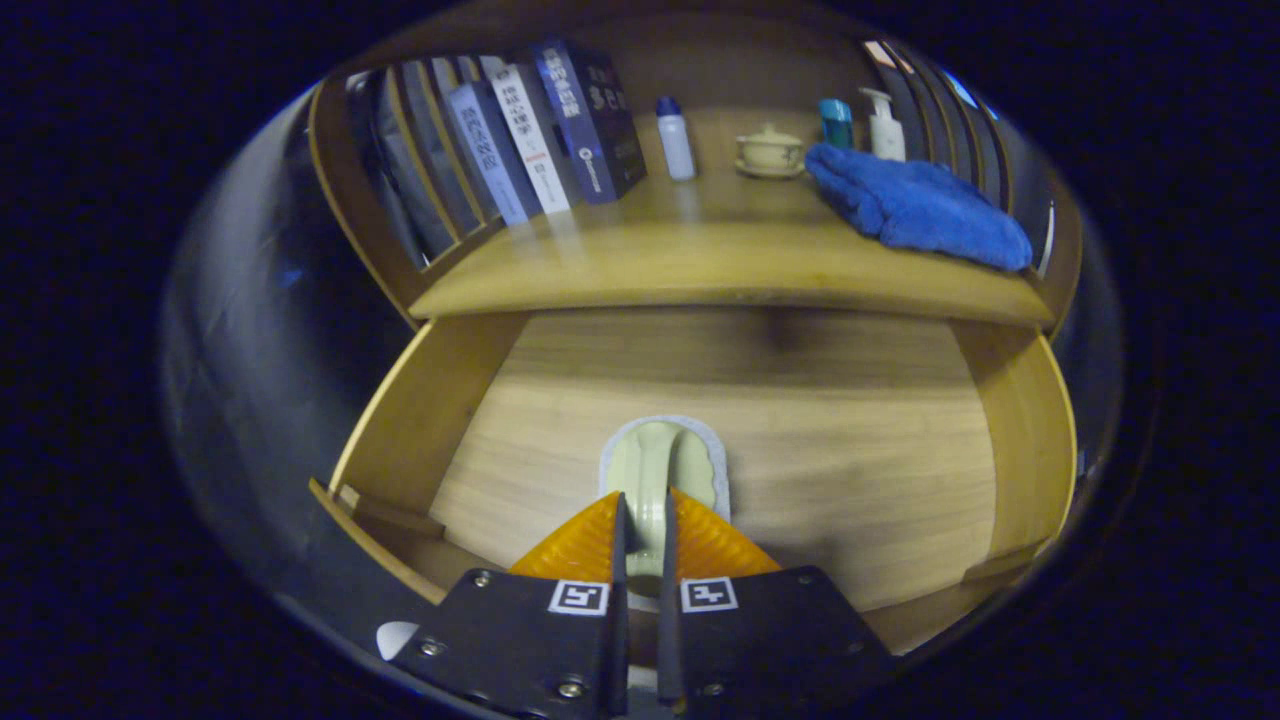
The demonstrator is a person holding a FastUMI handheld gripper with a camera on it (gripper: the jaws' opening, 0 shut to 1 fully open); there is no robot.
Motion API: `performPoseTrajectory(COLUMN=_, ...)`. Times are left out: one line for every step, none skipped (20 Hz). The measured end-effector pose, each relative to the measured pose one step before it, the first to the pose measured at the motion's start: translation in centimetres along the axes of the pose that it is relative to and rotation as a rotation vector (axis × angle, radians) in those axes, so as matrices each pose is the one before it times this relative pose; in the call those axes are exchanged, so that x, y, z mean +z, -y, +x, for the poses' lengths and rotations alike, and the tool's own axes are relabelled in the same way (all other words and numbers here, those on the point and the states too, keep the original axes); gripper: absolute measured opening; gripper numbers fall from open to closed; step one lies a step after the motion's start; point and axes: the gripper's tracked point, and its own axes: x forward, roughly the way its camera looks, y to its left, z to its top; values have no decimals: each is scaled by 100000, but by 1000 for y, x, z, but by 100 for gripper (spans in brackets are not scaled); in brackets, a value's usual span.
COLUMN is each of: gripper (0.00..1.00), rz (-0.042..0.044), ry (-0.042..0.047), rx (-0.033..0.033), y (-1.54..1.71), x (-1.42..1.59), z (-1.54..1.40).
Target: Pull open the drawer, take out the items inside it, and place them on the countertop above the cabinet.
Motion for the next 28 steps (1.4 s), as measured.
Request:
performPoseTrajectory(gripper=12, rz=-1772, ry=3189, rx=1514, y=-511, x=685, z=-1123)
performPoseTrajectory(gripper=12, rz=-2385, ry=3928, rx=295, y=-269, x=781, z=-1019)
performPoseTrajectory(gripper=12, rz=-1877, ry=3936, rx=-1394, y=161, x=1042, z=-982)
performPoseTrajectory(gripper=12, rz=-7, ry=4358, rx=-1880, y=463, x=1131, z=-884)
performPoseTrajectory(gripper=12, rz=1365, ry=3593, rx=-882, y=141, x=1020, z=-861)
performPoseTrajectory(gripper=12, rz=1894, ry=3579, rx=89, y=-155, x=1054, z=-550)
performPoseTrajectory(gripper=12, rz=1975, ry=3441, rx=-92, y=15, x=1118, z=-406)
performPoseTrajectory(gripper=12, rz=1170, ry=3507, rx=-655, y=346, x=1123, z=-516)
performPoseTrajectory(gripper=12, rz=201, ry=3440, rx=-664, y=310, x=1135, z=-376)
performPoseTrajectory(gripper=12, rz=696, ry=3864, rx=-711, y=318, x=1302, z=-297)
performPoseTrajectory(gripper=12, rz=824, ry=3866, rx=-623, y=320, x=1319, z=-89)
performPoseTrajectory(gripper=12, rz=1094, ry=3977, rx=-993, y=257, x=1327, z=-184)
performPoseTrajectory(gripper=12, rz=426, ry=3498, rx=-259, y=161, x=1088, z=277)
performPoseTrajectory(gripper=12, rz=-723, ry=2797, rx=-698, y=273, x=881, z=405)
performPoseTrajectory(gripper=12, rz=-438, ry=1614, rx=-1228, y=390, x=580, z=525)
performPoseTrajectory(gripper=12, rz=469, ry=1294, rx=-699, y=251, x=422, z=595)
performPoseTrajectory(gripper=12, rz=1747, ry=891, rx=-557, y=126, x=368, z=804)
performPoseTrajectory(gripper=12, rz=1243, ry=377, rx=500, y=-26, x=120, z=1082)
performPoseTrajectory(gripper=12, rz=726, ry=-220, rx=-34, y=74, x=-6, z=1059)
performPoseTrajectory(gripper=12, rz=440, ry=-633, rx=-888, y=352, x=-278, z=936)
performPoseTrajectory(gripper=12, rz=85, ry=-375, rx=-725, y=232, x=-228, z=1091)
performPoseTrajectory(gripper=12, rz=29, ry=-282, rx=-824, y=135, x=-260, z=1079)
performPoseTrajectory(gripper=12, rz=191, ry=-648, rx=-787, y=217, x=-275, z=1053)
performPoseTrajectory(gripper=12, rz=232, ry=-1140, rx=-1119, y=390, x=-616, z=1234)
performPoseTrajectory(gripper=12, rz=344, ry=-1108, rx=-740, y=295, x=-500, z=980)
performPoseTrajectory(gripper=12, rz=92, ry=-1103, rx=-1052, y=324, x=-331, z=898)
performPoseTrajectory(gripper=12, rz=-147, ry=-1145, rx=-879, y=310, x=-234, z=854)
performPoseTrajectory(gripper=12, rz=296, ry=-1143, rx=-375, y=380, x=-246, z=507)
